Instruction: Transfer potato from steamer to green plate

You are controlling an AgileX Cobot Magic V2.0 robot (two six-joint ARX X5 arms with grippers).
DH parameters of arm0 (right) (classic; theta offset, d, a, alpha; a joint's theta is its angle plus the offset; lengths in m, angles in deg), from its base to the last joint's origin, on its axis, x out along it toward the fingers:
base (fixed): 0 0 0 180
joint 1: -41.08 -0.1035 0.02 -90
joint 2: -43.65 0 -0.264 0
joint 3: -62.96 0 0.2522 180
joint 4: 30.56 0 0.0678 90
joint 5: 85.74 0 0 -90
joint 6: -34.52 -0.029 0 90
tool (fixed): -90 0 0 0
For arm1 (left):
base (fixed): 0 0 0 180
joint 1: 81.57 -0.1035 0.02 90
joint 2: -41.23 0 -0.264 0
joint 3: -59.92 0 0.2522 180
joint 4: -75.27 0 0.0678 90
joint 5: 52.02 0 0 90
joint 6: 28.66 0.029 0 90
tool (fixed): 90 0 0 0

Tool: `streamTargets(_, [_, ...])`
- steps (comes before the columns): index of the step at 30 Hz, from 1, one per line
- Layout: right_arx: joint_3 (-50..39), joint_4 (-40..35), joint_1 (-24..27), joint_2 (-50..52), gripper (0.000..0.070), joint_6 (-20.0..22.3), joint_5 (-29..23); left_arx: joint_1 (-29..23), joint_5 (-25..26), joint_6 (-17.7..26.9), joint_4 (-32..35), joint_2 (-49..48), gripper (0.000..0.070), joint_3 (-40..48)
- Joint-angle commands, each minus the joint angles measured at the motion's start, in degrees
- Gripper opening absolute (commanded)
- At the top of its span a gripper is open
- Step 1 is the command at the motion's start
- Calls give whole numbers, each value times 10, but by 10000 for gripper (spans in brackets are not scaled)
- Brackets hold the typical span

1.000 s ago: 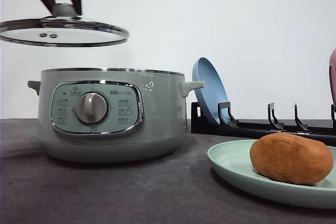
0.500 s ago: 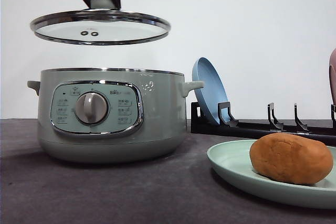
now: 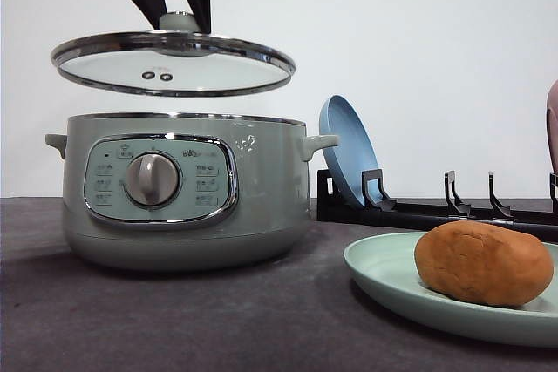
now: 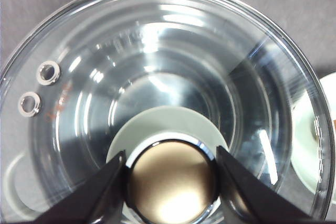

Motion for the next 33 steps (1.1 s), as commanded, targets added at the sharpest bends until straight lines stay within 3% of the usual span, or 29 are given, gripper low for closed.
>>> streamTargets(1, [10, -5, -3, -3, 593, -6, 0, 6, 2, 0, 4, -4, 0, -6])
streamTargets(11, [10, -4, -3, -3, 593, -6, 0, 7, 2, 2, 35, -3, 0, 49])
streamTargets(33, [10, -4, -3, -3, 593, -6, 0, 10, 2, 2, 70, 34, 0, 50])
